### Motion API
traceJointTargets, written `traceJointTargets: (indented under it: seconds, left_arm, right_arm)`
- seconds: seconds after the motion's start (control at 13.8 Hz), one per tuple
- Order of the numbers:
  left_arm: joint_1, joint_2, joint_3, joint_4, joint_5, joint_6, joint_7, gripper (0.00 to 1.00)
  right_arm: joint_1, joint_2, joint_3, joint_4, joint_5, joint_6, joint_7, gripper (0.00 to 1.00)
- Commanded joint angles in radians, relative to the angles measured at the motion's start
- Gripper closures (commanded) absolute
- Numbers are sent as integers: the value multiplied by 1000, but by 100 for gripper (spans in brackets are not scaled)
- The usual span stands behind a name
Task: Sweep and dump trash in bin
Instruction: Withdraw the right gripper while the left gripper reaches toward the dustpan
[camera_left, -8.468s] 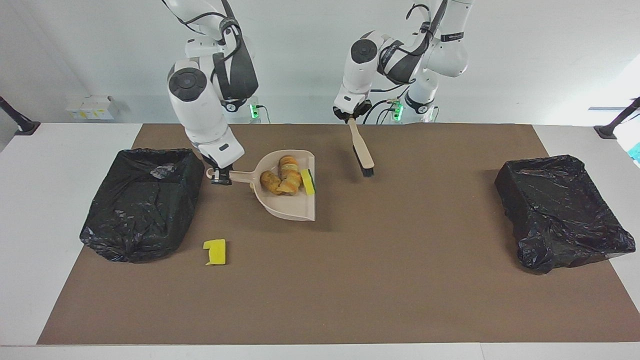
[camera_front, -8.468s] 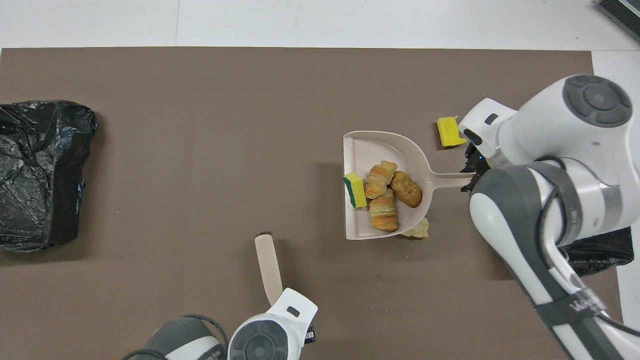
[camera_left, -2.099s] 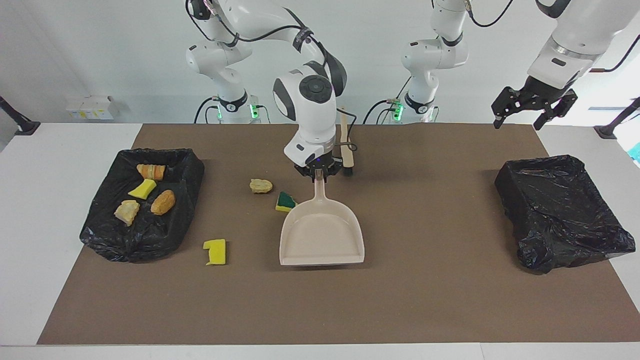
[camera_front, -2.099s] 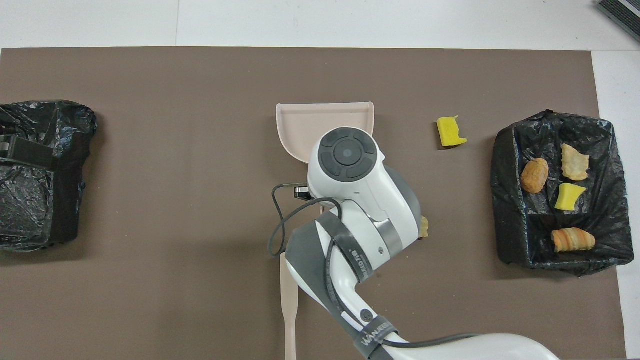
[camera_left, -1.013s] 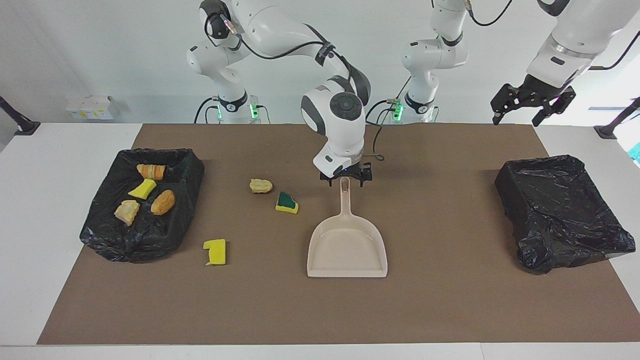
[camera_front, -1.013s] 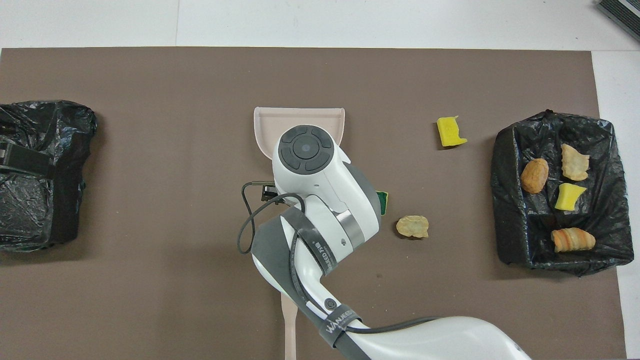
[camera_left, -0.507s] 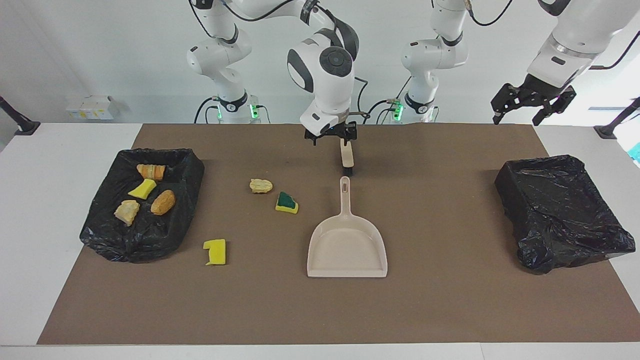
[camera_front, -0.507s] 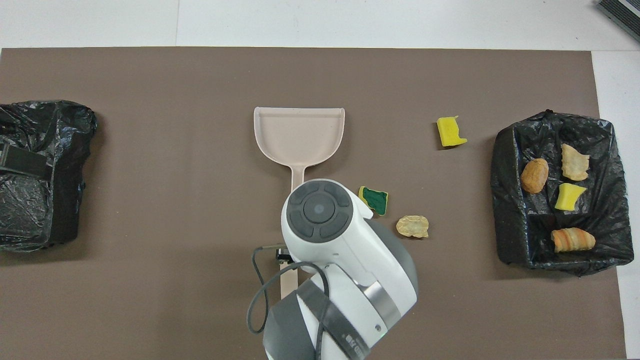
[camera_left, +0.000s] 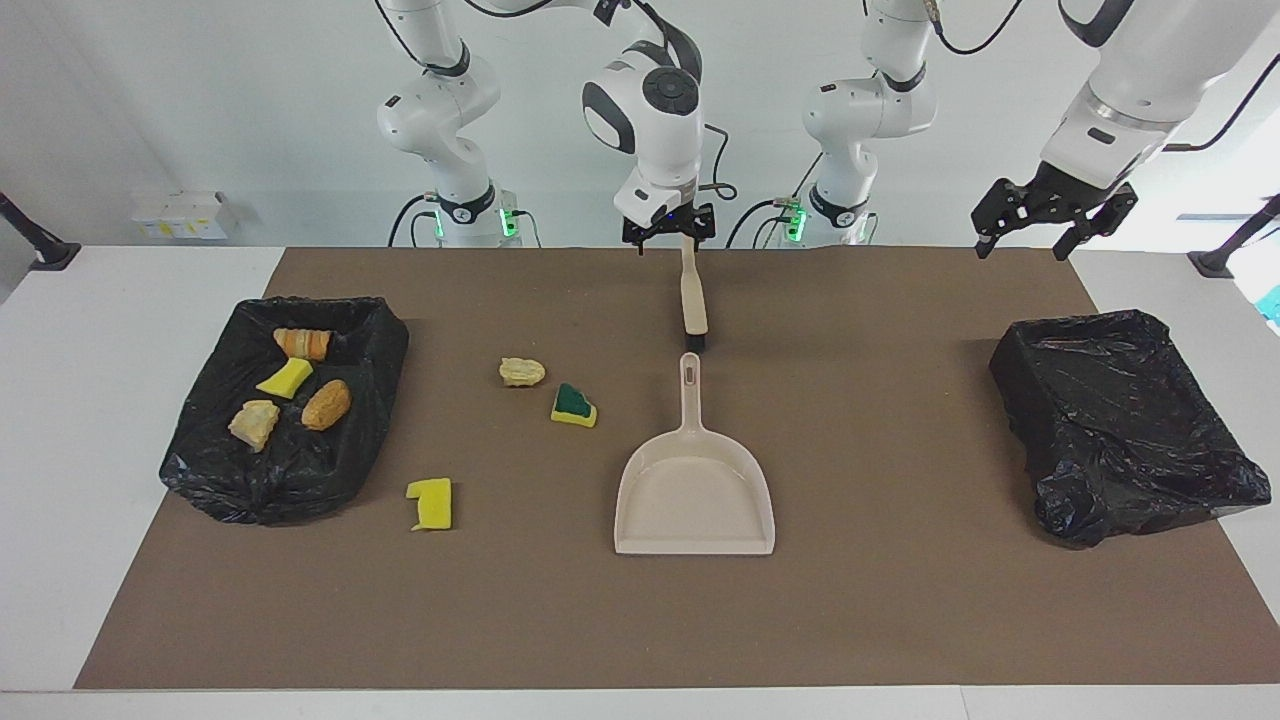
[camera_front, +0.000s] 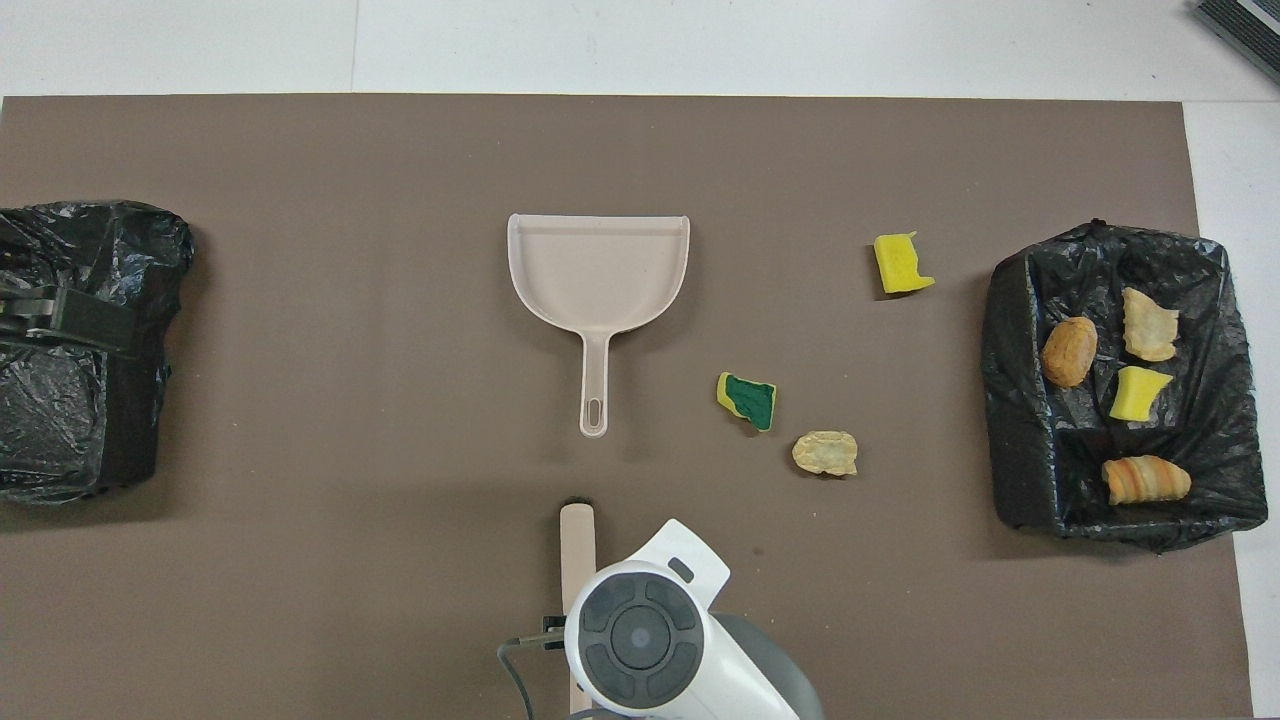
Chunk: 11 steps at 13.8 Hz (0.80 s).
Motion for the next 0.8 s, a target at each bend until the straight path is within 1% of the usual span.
traceJointTargets:
  seconds: [0.0,0.14,0.36,0.51,0.72]
  left_arm:
    - [-81,-27,5,-99,7,96,-102,0]
    - [-126,-13,5,-142,7,150,-147,0]
    - [-199,-12,3,-245,5,295,-196,0]
    - [-254,19,5,-263,5,334,-254,0]
    - [-316,68,5,-260,5,385,-311,0]
  right_arm:
    - [52,-21,-1,-68,28,85,74,0]
    - [101,25,-1,-72,28,130,103,0]
    - [134,71,-1,-81,27,178,125,0]
    - [140,73,-1,-100,27,179,123,0]
    - [151,92,-1,-101,27,205,123,5]
